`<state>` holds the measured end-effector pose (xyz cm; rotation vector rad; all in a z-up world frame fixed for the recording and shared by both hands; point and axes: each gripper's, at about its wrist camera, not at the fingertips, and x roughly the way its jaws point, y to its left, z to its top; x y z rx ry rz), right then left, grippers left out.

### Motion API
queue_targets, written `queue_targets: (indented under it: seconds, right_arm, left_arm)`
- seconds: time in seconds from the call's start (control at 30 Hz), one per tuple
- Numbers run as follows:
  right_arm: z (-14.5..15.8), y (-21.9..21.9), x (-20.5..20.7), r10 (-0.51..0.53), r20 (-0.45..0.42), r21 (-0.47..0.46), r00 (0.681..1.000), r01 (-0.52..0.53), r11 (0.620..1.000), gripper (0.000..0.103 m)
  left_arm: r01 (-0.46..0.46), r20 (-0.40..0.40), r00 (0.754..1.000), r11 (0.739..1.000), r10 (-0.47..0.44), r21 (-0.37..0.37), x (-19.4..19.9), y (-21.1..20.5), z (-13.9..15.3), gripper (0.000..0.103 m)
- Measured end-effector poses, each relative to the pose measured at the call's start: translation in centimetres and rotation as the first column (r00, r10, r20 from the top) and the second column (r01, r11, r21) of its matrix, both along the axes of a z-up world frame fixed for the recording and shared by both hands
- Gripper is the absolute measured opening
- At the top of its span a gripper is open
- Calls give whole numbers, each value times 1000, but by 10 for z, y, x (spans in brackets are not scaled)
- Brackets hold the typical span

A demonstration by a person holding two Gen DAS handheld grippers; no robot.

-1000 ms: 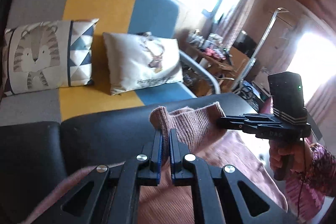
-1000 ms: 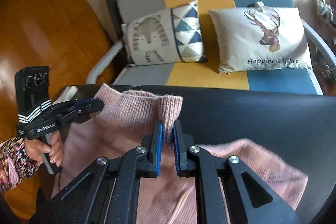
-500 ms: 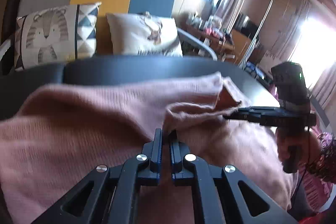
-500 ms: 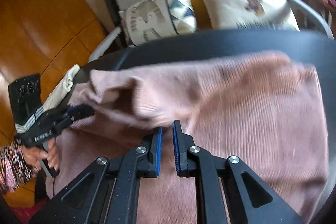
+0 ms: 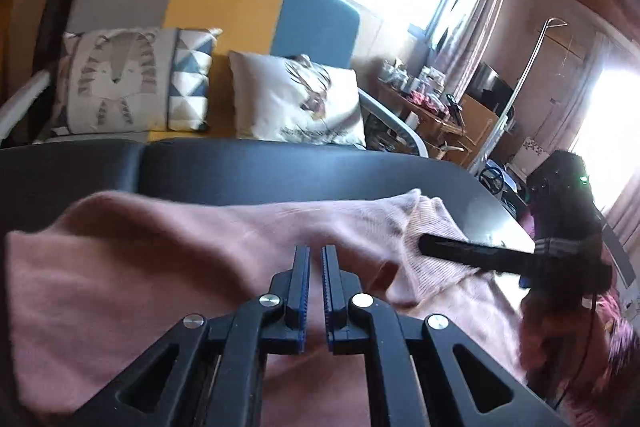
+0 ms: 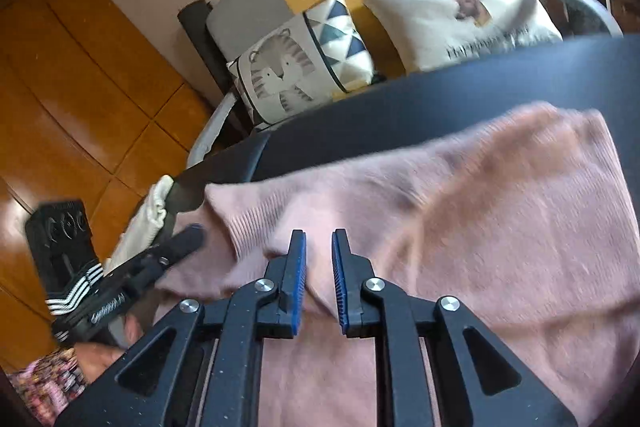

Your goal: Fold clothes

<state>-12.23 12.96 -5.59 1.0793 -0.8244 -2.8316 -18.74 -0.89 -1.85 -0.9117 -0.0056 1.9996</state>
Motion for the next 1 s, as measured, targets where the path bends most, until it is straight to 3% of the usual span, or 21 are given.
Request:
queue_targets:
  seconds: [0.07, 0.13, 0.17, 0.27, 0.4, 0.47, 0.57, 0.7, 0.77, 0.8, 0.9, 0.93, 0.97, 1.0]
  right_arm:
    - [-4, -9, -12, 11, 50, 67, 999, -14, 998, 14]
    - [-17, -15, -17, 51, 126, 93, 991, -63, 994, 14]
    - [-25, -16, -16, 63, 171, 117, 983, -84, 990, 14]
    - [-36, -5, 6, 58, 176, 150, 983, -85, 985, 12]
    - [-45, 13, 18, 33, 161, 77, 986, -46, 996, 12]
    - [-50, 18, 19, 11, 146, 25, 989, -15, 1000, 12]
    - [-56, 18, 24, -19, 101, -21, 995, 21, 1000, 16]
    - [-56, 4, 27, -28, 54, 27, 998, 27, 999, 24]
    - [-55, -2, 29, -28, 27, -2, 999, 28, 1000, 28]
    - [-54, -5, 30, -18, 13, -26, 1000, 19, 999, 29]
    - [-53, -11, 30, 7, 38, 18, 999, -8, 1000, 29]
    - [-51, -11, 31, 11, 48, 48, 999, -13, 999, 29]
    - [-47, -10, 33, 8, 51, 59, 999, -11, 998, 29]
    - [-42, -6, 38, -3, 26, 53, 1000, 2, 999, 29]
  left_arm:
    - [24, -7, 1000, 993, -25, -118, 3, 21, -13, 5]
    - [60, -1, 998, 961, -62, -270, 6, 35, -32, 5]
    - [81, -14, 996, 950, -89, -303, 8, 34, -37, 5]
    - [100, -69, 989, 945, -127, -311, 15, 13, -37, 6]
    - [108, -109, 983, 943, -149, -316, 18, -8, -41, 9]
    - [101, -93, 987, 948, -135, -301, 14, -12, -41, 9]
    - [72, -52, 995, 968, -87, -242, 10, -17, -27, 9]
    - [63, -183, 980, 993, -81, -104, 27, 4, 10, 9]
    - [76, -230, 968, 990, -101, -116, 33, 27, 15, 9]
    - [81, -250, 960, 982, -123, -169, 36, 42, 10, 9]
    - [102, -232, 951, 913, -206, -394, 31, 72, -24, 9]
    - [96, -215, 954, 895, -208, -437, 28, 71, -34, 9]
    - [104, -197, 959, 902, -202, -420, 26, 62, -39, 9]
    - [110, -187, 964, 924, -189, -366, 26, 49, -38, 9]
